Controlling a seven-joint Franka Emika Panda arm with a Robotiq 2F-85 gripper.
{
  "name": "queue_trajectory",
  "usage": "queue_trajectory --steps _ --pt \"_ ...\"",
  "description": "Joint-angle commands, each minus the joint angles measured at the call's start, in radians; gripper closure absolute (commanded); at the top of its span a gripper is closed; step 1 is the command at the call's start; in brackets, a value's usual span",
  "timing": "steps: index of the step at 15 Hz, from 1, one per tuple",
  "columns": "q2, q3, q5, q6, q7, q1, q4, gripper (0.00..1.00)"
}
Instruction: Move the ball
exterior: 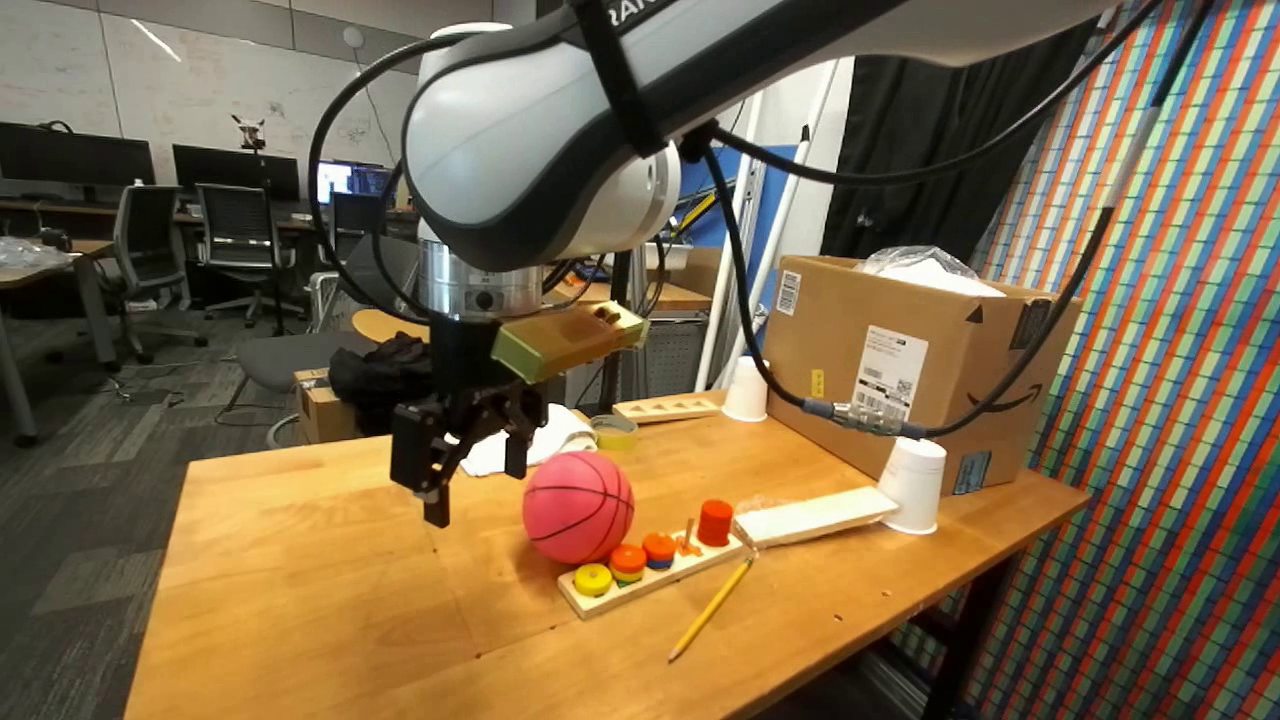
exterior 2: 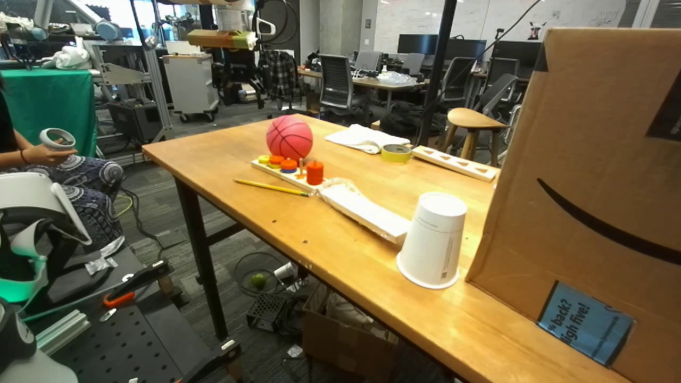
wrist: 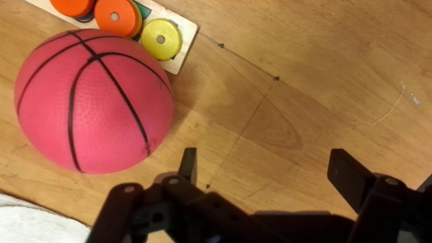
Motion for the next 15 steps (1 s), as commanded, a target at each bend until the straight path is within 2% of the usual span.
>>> queue_trajectory --steps 1,4,15 --pt "0.044 -0.012 0.067 -0.077 -0.041 -0.008 0.080 0.00" --pt "0.067 -0.019 0.115 -0.111 -0.048 -0.018 0.100 0.00" --pt "0.113 -0.032 0.174 -0.104 -0.135 -0.049 0.098 0.00"
